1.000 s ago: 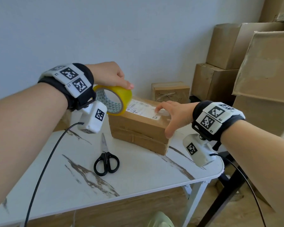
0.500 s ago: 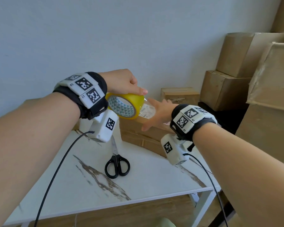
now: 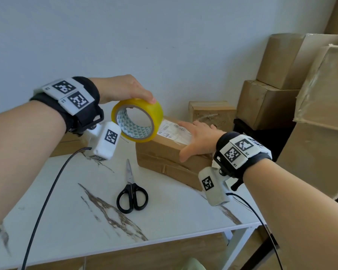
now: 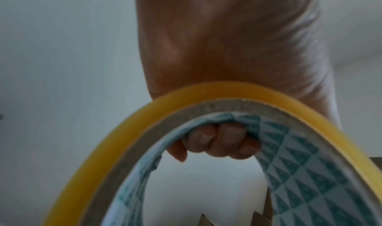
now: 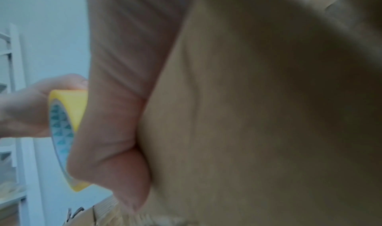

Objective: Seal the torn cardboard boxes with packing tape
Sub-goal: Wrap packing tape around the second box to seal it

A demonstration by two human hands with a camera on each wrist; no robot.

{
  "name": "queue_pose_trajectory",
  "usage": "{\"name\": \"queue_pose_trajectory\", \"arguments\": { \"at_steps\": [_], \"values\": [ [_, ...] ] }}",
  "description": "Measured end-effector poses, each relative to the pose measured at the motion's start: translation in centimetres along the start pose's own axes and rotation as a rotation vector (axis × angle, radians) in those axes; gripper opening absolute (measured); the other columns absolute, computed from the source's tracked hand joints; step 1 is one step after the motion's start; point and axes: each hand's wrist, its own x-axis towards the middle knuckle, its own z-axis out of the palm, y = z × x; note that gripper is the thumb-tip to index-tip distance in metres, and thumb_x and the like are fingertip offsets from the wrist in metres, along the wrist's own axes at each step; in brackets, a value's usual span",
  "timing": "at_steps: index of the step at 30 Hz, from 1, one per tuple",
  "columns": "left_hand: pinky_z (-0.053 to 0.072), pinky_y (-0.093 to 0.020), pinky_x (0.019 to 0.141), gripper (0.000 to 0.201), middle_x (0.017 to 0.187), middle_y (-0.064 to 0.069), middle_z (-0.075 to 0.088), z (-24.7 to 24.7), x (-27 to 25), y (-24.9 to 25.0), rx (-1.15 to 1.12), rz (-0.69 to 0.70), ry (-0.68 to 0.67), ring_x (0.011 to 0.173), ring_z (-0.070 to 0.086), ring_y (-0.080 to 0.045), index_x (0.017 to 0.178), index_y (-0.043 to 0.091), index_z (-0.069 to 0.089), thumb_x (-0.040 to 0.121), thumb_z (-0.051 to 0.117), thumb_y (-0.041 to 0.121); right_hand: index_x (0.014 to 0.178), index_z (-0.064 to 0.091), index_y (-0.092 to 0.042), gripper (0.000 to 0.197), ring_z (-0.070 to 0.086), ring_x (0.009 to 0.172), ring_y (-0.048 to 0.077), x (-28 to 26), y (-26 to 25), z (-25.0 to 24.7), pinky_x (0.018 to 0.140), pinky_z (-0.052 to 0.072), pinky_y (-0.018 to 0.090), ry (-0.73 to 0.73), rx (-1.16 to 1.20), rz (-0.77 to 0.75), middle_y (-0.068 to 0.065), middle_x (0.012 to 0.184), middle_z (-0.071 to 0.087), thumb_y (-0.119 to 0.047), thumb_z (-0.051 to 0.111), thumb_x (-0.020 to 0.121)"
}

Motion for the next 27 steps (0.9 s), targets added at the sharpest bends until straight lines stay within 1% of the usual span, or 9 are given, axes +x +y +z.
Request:
{"name": "queue_pose_trajectory", "arguments": {
  "at_steps": [5,9,14,17,19,20,21,22,27],
  "values": [
    [0.029,-0.027,0.054,0.049,0.051,0.001,0.039,-0.9,0.3,-0.5,0.188,-0.046,-0.013,0.05,0.037,-0.016,0.052,0.015,0.045,0.052,0.067,0.059,0.147,0.011,-0.039,0.105,0.016,0.142,0.028,-0.7,0.4,-0.1,0.116,0.002,0.05,-0.015,0.03,-0.066,0.008,0.152,0.022,-0.046,0.075,0.064],
    [0.023,-0.029,0.052,0.051,0.052,-0.001,0.03,-0.4,1.0,-1.8,0.323,-0.093,-0.03,0.048,0.03,-0.018,0.052,0.015,0.038,0.076,0.074,0.042,0.145,0.014,-0.044,0.1,0.018,0.14,0.027,-1.2,0.6,-0.2,0.115,0.008,0.047,-0.039,0.029,-0.098,0.004,0.148,0.025,-0.044,0.075,0.065],
    [0.018,-0.028,0.052,0.051,0.052,0.0,0.025,1.5,1.6,-2.2,0.401,-0.19,-0.087,0.048,0.023,-0.018,0.053,0.015,0.032,0.081,0.069,0.036,0.141,0.016,-0.049,0.096,0.021,0.137,0.027,-1.4,0.6,0.0,0.114,0.014,0.047,-0.051,0.027,-0.105,0.004,0.145,0.026,-0.046,0.074,0.065],
    [0.021,-0.028,0.055,0.046,0.053,-0.001,0.028,2.5,2.0,-1.9,0.467,-0.251,-0.123,0.049,0.026,-0.019,0.053,0.015,0.041,0.078,0.071,0.037,0.142,0.014,-0.05,0.096,0.019,0.138,0.027,-1.6,0.5,-0.2,0.115,0.012,0.048,-0.058,0.016,-0.101,0.005,0.147,0.023,-0.045,0.073,0.067],
    [0.027,-0.029,0.059,0.035,0.059,-0.014,0.046,3.2,1.9,-2.2,0.476,-0.3,-0.163,0.055,0.044,-0.024,0.066,0.006,0.059,0.08,0.071,0.036,0.144,0.01,-0.051,0.097,0.013,0.141,0.028,-1.8,0.2,-0.3,0.115,0.008,0.048,-0.069,-0.011,-0.095,0.006,0.151,0.017,-0.045,0.072,0.069],
    [0.03,-0.029,0.063,0.035,0.088,-0.02,0.057,3.5,1.9,-2.7,0.458,-0.312,-0.182,0.063,0.05,-0.027,0.072,0.003,0.06,0.081,0.069,0.036,0.144,0.008,-0.051,0.097,0.01,0.142,0.029,-1.9,0.1,-0.3,0.115,0.007,0.048,-0.075,-0.027,-0.089,0.007,0.153,0.014,-0.045,0.071,0.071],
    [0.03,-0.03,0.065,0.034,0.077,-0.021,0.054,3.8,1.7,-3.1,0.431,-0.312,-0.19,0.067,0.05,-0.026,0.073,0.005,0.059,0.082,0.068,0.037,0.145,0.006,-0.051,0.098,0.006,0.143,0.03,-2.0,0.1,-0.3,0.115,0.005,0.047,-0.082,-0.043,-0.08,0.007,0.155,0.01,-0.046,0.07,0.072],
    [0.029,-0.029,0.064,0.033,0.069,-0.005,0.043,4.0,1.5,-3.6,0.398,-0.3,-0.183,0.068,0.046,-0.023,0.072,0.008,0.056,0.084,0.067,0.038,0.146,0.003,-0.05,0.099,0.004,0.144,0.03,-2.1,0.0,-0.4,0.115,0.004,0.047,-0.091,-0.059,-0.07,0.007,0.156,0.007,-0.048,0.07,0.072],
    [0.025,-0.029,0.062,0.034,0.076,-0.003,0.043,4.5,0.9,-4.5,0.311,-0.273,-0.138,0.071,0.04,-0.02,0.078,0.009,0.048,0.086,0.064,0.038,0.147,-0.008,-0.046,0.11,-0.007,0.146,0.031,-0.5,-2.2,0.4,0.114,0.002,0.06,-0.111,-0.196,-0.013,0.008,0.159,-0.01,-0.083,0.054,0.063]
  ]
}}
